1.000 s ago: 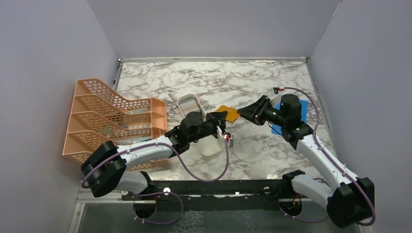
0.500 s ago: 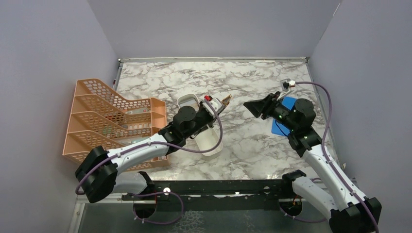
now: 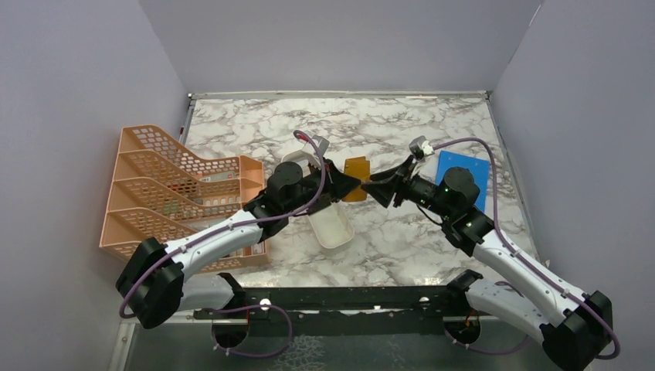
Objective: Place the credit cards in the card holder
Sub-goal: Adjust the card holder.
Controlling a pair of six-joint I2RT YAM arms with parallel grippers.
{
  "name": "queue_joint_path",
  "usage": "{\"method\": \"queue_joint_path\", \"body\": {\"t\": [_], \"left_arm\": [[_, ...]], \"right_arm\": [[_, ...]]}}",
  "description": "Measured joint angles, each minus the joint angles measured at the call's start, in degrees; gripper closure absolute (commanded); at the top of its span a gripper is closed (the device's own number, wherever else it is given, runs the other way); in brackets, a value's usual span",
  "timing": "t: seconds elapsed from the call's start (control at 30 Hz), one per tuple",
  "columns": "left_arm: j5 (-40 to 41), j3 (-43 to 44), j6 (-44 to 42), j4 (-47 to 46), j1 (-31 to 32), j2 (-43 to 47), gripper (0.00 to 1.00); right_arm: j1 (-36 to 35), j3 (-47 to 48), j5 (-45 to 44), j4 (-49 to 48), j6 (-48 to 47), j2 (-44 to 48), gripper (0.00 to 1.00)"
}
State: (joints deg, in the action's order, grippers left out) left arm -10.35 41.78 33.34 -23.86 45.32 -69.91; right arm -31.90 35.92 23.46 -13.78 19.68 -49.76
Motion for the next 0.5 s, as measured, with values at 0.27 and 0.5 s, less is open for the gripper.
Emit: {"method": "queue_joint_path", "body": {"t": [0.27, 0.5], "left_arm": [[-7.32, 0.02, 8.33, 0.09, -1.03, -0.17, 1.0], [-12.61, 2.6, 12.85, 1.07, -2.32, -3.02, 0.99]], "right_arm": [[-2.23, -1.77, -2.21, 0.15, -4.57, -1.25, 0.49], [-2.27, -1.81, -3.08, 0.39, -8.39, -0.7, 0.48]]}}
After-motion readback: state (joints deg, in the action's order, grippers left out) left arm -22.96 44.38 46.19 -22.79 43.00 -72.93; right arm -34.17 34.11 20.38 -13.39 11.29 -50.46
